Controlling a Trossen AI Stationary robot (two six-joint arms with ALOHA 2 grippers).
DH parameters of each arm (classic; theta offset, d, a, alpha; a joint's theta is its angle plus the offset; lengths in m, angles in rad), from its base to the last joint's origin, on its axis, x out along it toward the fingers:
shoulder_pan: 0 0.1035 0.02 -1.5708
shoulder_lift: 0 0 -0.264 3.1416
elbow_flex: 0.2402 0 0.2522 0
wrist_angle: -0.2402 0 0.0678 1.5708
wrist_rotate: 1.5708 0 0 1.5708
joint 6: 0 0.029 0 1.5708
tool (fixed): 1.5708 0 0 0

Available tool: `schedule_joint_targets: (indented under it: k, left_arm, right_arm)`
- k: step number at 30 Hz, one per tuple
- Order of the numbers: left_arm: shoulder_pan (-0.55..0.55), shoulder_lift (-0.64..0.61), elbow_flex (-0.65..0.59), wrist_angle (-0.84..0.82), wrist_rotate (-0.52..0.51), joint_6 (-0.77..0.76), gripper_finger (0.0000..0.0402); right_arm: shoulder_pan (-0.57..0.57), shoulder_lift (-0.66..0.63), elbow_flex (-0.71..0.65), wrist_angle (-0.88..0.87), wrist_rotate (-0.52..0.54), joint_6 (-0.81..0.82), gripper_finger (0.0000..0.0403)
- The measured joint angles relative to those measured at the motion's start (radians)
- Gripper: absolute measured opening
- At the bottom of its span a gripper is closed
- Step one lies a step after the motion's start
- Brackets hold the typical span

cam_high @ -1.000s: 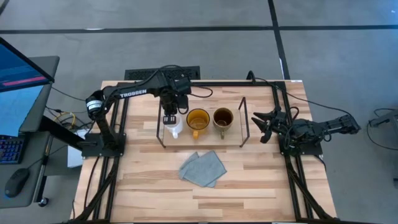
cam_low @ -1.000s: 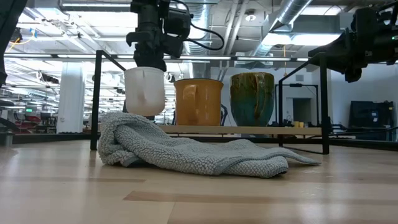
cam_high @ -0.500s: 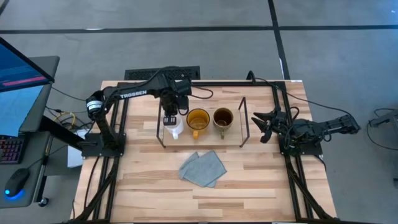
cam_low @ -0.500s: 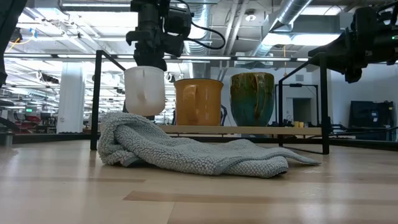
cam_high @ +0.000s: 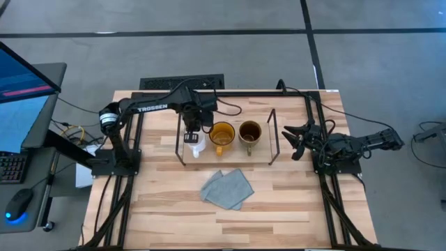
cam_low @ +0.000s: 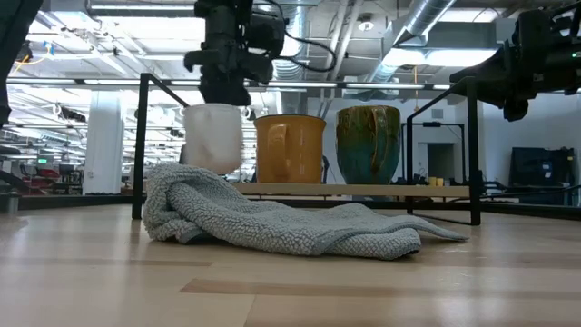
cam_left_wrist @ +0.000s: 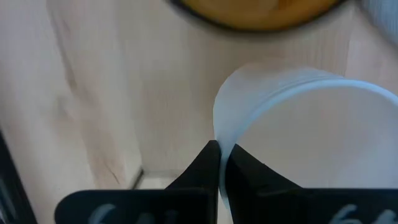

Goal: Stack small to large cups/mugs on shelf
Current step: Put the white mug on the shelf

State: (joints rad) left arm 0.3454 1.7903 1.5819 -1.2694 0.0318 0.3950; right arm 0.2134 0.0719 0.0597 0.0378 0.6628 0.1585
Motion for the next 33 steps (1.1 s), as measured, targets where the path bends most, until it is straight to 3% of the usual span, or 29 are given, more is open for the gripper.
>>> schedule_joint_targets:
  k: [8,17,33]
  left_arm:
    - [-0.005,0.087,0.029,-0.033,-0.022,-0.001,0.0]
    - [0.0,0.097,0.096,-0.035,-0.073,0.022,0.0]
    - [-0.002,0.139,0.103,-0.068,-0.042,0.042,0.0]
  right_arm:
    - [0.0,-0.001,0.0,0.001,0.0,0.001,0.0154]
    - [0.0,0.0,0.0,-0.003,0.0,-0.005,0.0154]
    - [0.0,0.0,0.0,-0.013,0.0,-0.009,0.0154]
